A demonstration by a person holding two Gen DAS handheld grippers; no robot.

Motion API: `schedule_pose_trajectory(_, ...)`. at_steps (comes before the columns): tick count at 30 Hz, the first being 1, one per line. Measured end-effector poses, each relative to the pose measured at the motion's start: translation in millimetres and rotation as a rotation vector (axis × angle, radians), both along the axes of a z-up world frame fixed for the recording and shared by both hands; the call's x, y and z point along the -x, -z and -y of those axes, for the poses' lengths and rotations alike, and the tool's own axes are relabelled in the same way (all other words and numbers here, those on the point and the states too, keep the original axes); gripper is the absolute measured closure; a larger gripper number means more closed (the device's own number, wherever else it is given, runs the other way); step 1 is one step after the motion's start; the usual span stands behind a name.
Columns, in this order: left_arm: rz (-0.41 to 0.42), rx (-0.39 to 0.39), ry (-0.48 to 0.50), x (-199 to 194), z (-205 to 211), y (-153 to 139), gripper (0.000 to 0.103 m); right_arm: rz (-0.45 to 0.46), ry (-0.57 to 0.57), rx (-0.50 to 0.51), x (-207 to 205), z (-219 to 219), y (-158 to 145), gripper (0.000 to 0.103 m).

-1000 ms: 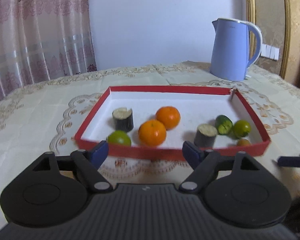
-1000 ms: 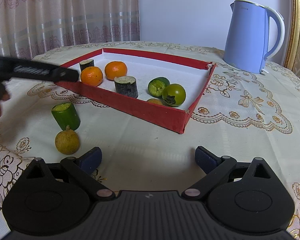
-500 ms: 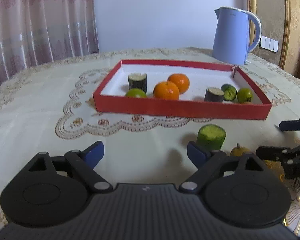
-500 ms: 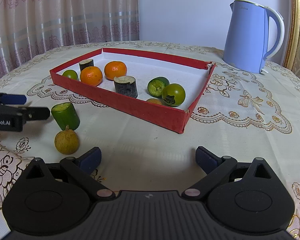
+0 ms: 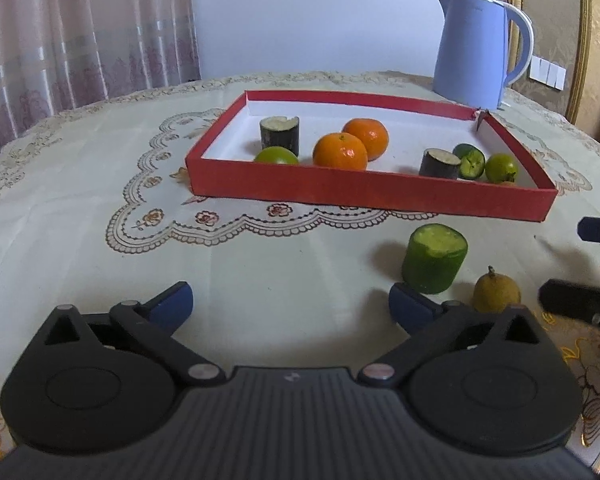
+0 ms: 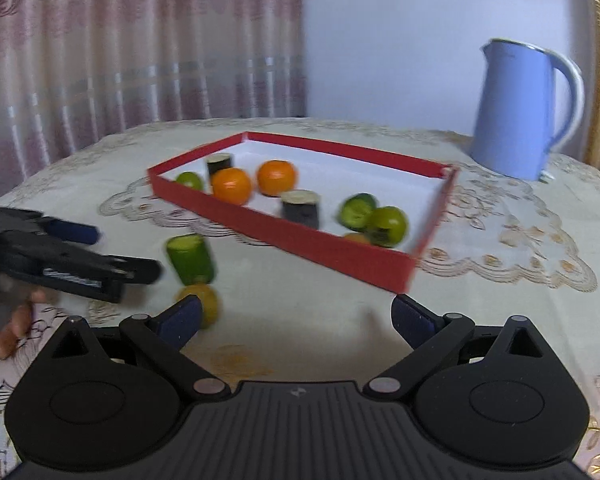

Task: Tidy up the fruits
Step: 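Lift the open left gripper away from the tray, then close the right gripper around the small yellowish fruit on the cloth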

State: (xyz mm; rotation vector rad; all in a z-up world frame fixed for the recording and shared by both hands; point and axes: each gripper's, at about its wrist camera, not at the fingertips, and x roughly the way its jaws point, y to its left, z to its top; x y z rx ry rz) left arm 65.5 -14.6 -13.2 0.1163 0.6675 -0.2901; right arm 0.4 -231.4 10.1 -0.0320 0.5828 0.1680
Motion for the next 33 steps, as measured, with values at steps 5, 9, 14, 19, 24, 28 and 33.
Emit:
schedule_pose_trajectory(5,-0.004,0.006,-0.002,-0.2,0.0,0.0,0.000,0.031,-0.023,0.045,1.3,-17.2,-2.1,0.002)
schedule_pose_trajectory(9,-0.003,0.009,-0.008,-0.2,-0.8,-0.1,0.000,0.017,-0.046,0.097,-3.4,-32.9,1.6,0.013)
schedule_pose_trajectory(14,0.005,0.025,-0.101,-0.5,-7.6,-1.1,0.000,-0.003,-0.082,0.098,-8.6,-42.5,3.6,0.036)
schedule_pose_trajectory(19,0.006,0.031,-0.114,-0.5,-9.4,-1.9,0.000,-0.035,-0.105,0.096,-15.9,-47.4,8.5,0.049)
schedule_pose_trajectory(24,0.002,0.032,-0.107,-0.7,-9.2,-1.3,0.000,-0.042,-0.120,0.086,-17.0,-49.2,8.7,0.060)
schedule_pose_trajectory(28,0.001,0.031,-0.105,-0.9,-8.9,-1.0,0.000,-0.043,-0.139,0.078,-15.7,-51.7,8.4,0.070)
schedule_pose_trajectory(33,0.000,0.028,-0.105,-0.9,-8.2,-1.0,0.000,-0.045,-0.136,0.071,-15.0,-52.1,8.2,0.073)
